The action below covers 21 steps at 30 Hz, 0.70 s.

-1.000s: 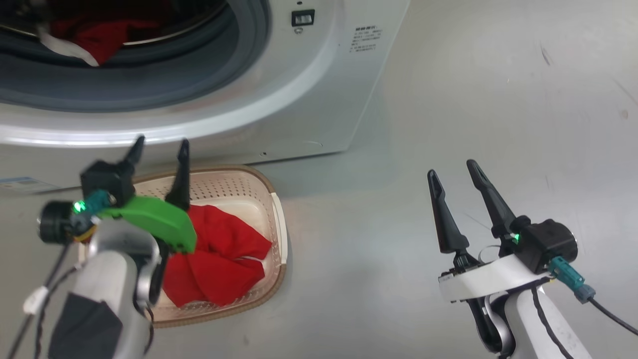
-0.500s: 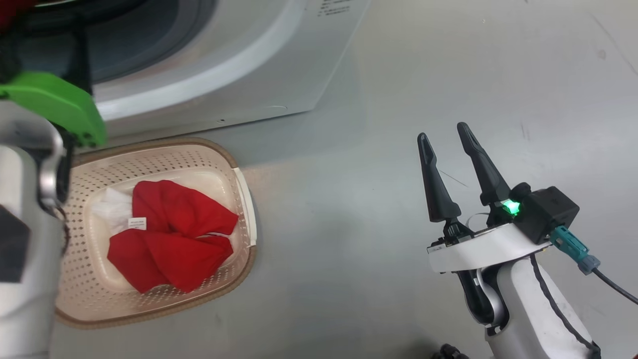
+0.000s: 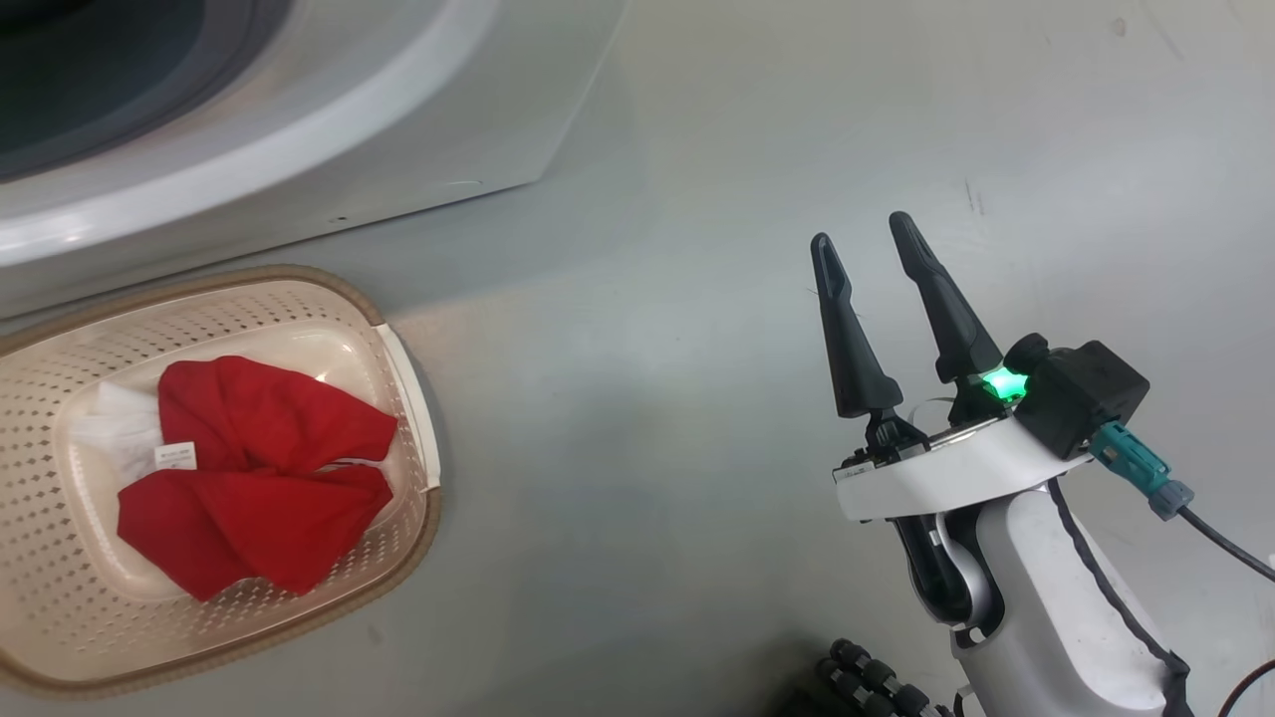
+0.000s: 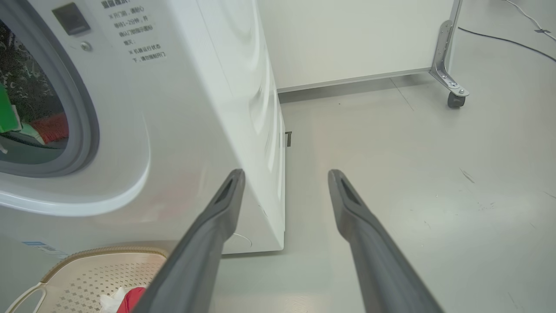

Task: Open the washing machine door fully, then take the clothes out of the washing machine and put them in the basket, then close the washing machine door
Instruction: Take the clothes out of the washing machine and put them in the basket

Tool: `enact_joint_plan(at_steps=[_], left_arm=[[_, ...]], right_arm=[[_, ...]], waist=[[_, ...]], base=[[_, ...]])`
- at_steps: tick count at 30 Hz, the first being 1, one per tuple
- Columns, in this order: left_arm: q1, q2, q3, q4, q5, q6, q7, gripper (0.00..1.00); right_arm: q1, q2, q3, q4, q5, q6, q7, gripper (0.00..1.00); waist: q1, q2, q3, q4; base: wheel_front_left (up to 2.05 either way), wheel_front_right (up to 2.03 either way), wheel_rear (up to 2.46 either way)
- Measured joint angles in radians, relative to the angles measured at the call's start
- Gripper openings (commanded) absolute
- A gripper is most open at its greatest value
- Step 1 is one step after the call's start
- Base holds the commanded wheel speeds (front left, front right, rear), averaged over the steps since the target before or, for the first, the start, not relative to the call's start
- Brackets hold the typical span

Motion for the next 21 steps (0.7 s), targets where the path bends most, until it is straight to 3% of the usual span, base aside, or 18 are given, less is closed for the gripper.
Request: enact_joint_plan(at_steps=[16, 17, 19, 20, 21], left_arm=[[-0.081, 0.028, 0.023, 0.175, 0.001, 0.021, 0.130, 1.00], [-0.084, 0.028, 0.024, 0.181, -0.001, 0.021, 0.139, 0.96], [-0.088, 0.025, 0.024, 0.196, -0.001, 0.021, 0.147, 0.16], [-0.091, 0.024, 0.024, 0.200, -0.001, 0.021, 0.147, 0.00], [-0.093, 0.024, 0.024, 0.203, -0.001, 0.021, 0.149, 0.00]], right_arm=[[-0.020, 0.000, 0.005, 0.021, 0.006, -0.005, 0.000, 1.00], [-0.020, 0.000, 0.005, 0.022, 0.006, -0.005, 0.000, 1.00], [-0.020, 0.000, 0.005, 0.025, 0.006, -0.005, 0.000, 1.00], [-0.020, 0.000, 0.006, 0.026, 0.006, -0.005, 0.000, 1.00], [-0.020, 0.000, 0.006, 0.027, 0.005, -0.005, 0.000, 1.00]], waist=[[0.0000, 0.0000, 0.018, -0.029], [0.0000, 0.0000, 0.018, -0.028], [0.0000, 0.0000, 0.016, -0.028], [0.0000, 0.0000, 0.015, -0.027], [0.0000, 0.0000, 0.014, -0.027]], base=[[0.00, 0.00, 0.00], [0.00, 0.00, 0.00], [0.00, 0.00, 0.00], [0.00, 0.00, 0.00], [0.00, 0.00, 0.00]])
